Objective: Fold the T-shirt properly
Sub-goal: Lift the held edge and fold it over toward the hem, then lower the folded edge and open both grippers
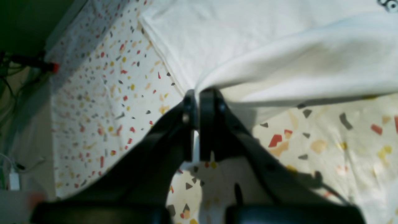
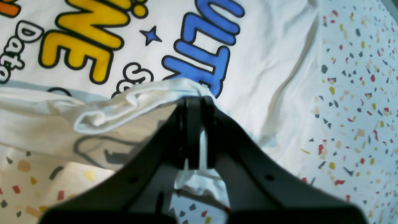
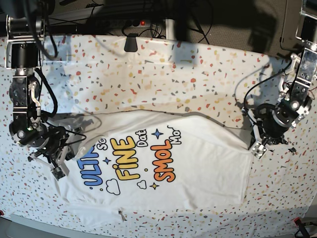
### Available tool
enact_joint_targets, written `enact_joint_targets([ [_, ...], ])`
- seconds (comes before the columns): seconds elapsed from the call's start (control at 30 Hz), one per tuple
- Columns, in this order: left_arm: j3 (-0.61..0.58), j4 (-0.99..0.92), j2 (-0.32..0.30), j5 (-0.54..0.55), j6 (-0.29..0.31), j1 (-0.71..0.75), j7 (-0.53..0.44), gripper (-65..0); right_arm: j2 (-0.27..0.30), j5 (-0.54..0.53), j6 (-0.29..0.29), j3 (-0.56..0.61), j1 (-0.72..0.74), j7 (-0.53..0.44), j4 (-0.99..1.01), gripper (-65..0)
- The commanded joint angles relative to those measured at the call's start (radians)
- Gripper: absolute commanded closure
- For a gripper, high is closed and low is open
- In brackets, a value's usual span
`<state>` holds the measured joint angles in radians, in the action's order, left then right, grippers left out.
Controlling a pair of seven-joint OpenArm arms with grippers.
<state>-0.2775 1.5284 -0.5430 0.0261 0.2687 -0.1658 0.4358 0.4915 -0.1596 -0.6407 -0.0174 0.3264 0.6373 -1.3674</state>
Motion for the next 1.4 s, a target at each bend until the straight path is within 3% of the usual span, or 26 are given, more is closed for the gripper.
enact_joint_targets([
  [0.0, 0.008, -0.02, -0.003, 0.002, -0.011, -0.034, -0.037, 0.0, 0.018, -0.001, -0.01, -0.006, 0.037, -0.032, -0.015, 0.0],
  [0.27, 0.008, -0.208, 0.061, 0.001, -0.011, -0.119, -0.069, 0.0, 0.018, -0.001, -0.01, -0.006, 0.073, -0.046, -0.011, 0.0],
  [0.43, 0.008, -0.236, 0.061, 0.001, -0.013, -0.152, -0.037, 0.0, 0.018, 0.013, -0.005, -0.006, 0.085, -0.054, -0.002, 0.0],
  [0.57, 0.008, -0.239, 0.061, 0.001, -0.062, -0.153, 0.017, 0.0, 0.018, 0.06, 0.043, -0.006, 0.1, -0.069, 0.043, 0.0],
  [0.7, 0.008, -0.239, 0.061, 0.001, -0.064, -0.153, 0.04, 0.0, 0.018, 0.067, 0.053, -0.006, 0.114, -0.1, 0.122, 0.0],
  [1.13, 0.008, -0.24, 0.061, 0.002, -0.064, -0.153, -0.013, 0.0, 0.015, 0.077, 0.038, -0.005, 0.176, -0.127, 0.153, 0.0],
  [1.37, 0.008, -0.241, 0.061, 0.002, -0.064, -0.153, -0.01, 0.0, 0.015, 0.089, 0.027, 0.076, 0.189, -0.121, 0.156, 0.0],
])
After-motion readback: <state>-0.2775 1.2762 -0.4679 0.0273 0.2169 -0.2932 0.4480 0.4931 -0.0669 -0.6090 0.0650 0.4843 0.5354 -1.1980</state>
